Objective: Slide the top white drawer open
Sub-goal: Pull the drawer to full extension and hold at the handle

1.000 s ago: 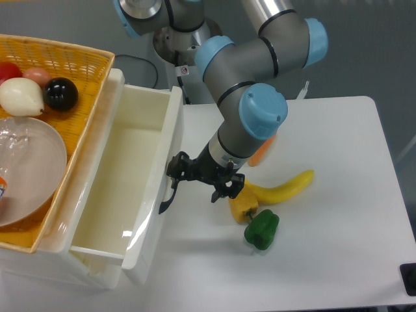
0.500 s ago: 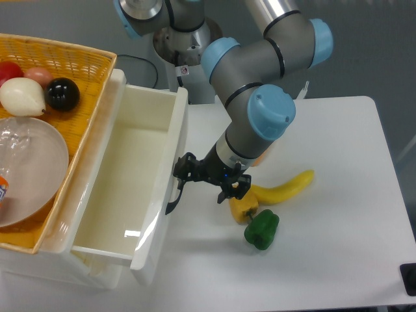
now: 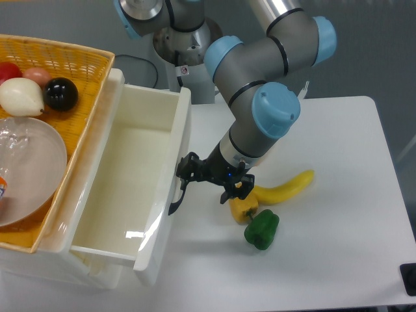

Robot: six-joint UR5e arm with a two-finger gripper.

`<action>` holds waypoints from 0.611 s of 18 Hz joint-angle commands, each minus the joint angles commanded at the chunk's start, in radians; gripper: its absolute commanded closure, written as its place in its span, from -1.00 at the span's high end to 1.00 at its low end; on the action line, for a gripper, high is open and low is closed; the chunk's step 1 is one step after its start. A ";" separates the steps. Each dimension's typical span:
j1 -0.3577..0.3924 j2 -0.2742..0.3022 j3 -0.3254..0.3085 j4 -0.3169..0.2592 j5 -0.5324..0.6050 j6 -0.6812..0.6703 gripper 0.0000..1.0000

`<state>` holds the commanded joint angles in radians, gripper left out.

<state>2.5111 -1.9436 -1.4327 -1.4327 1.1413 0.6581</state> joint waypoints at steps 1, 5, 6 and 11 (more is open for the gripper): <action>0.000 0.002 0.000 0.002 -0.003 -0.002 1.00; 0.011 0.006 0.023 -0.003 -0.026 -0.002 1.00; 0.012 0.009 0.026 -0.002 -0.025 0.000 1.00; 0.035 0.031 0.051 0.015 -0.028 0.027 1.00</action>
<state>2.5464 -1.9130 -1.3821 -1.4175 1.1136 0.6856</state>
